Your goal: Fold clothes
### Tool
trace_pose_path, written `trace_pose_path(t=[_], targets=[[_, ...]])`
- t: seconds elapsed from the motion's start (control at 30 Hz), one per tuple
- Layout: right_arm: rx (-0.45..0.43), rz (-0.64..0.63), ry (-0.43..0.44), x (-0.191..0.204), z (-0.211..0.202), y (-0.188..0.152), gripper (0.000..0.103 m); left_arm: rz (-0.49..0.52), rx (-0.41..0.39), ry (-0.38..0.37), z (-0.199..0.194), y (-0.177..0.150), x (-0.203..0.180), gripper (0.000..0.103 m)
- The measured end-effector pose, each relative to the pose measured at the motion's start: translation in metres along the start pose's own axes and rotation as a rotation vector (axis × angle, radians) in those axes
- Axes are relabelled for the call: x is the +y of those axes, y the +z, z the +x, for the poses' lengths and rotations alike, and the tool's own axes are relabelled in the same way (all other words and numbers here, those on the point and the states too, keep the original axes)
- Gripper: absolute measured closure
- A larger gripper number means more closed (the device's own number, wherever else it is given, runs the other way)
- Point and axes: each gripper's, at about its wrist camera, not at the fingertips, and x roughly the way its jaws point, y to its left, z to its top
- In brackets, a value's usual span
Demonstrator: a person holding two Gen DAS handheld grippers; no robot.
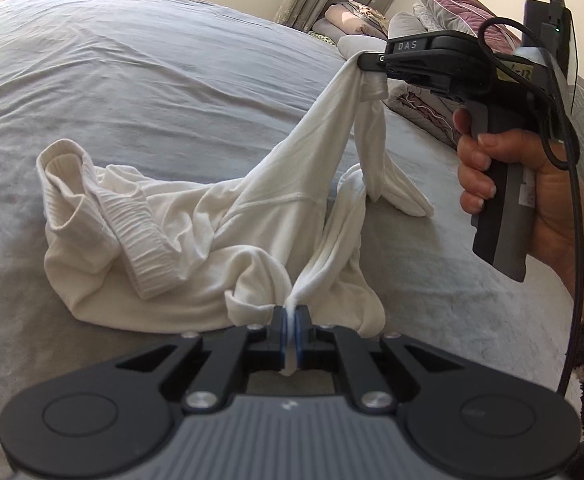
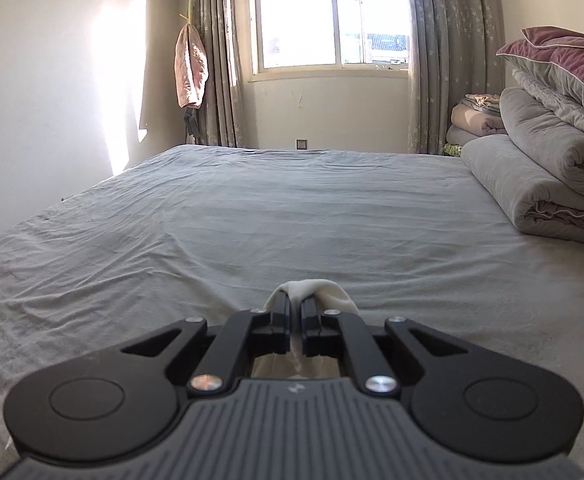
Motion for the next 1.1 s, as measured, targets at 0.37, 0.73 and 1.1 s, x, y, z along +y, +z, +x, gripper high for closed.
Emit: trace_pose_path(t=[0.37, 0.73, 1.1], targets=[[0.146, 0.024, 0.001, -0.003, 0.024, -0.019, 0.066, -0.05, 0.023, 0.017, 0.002, 0.0, 0.006, 0.099], [0.223, -0.015, -0.031, -0.045, -0.008, -0.04, 0.043, -0.062, 0.021, 0.036, 0.001, 0.001, 0.005, 0.098], [0.305, -0.067, -0.09, -0.048, 0.022, -0.082, 0.057, -0.071, 0.024, 0.047, 0.009, 0.006, 0.011, 0.097]])
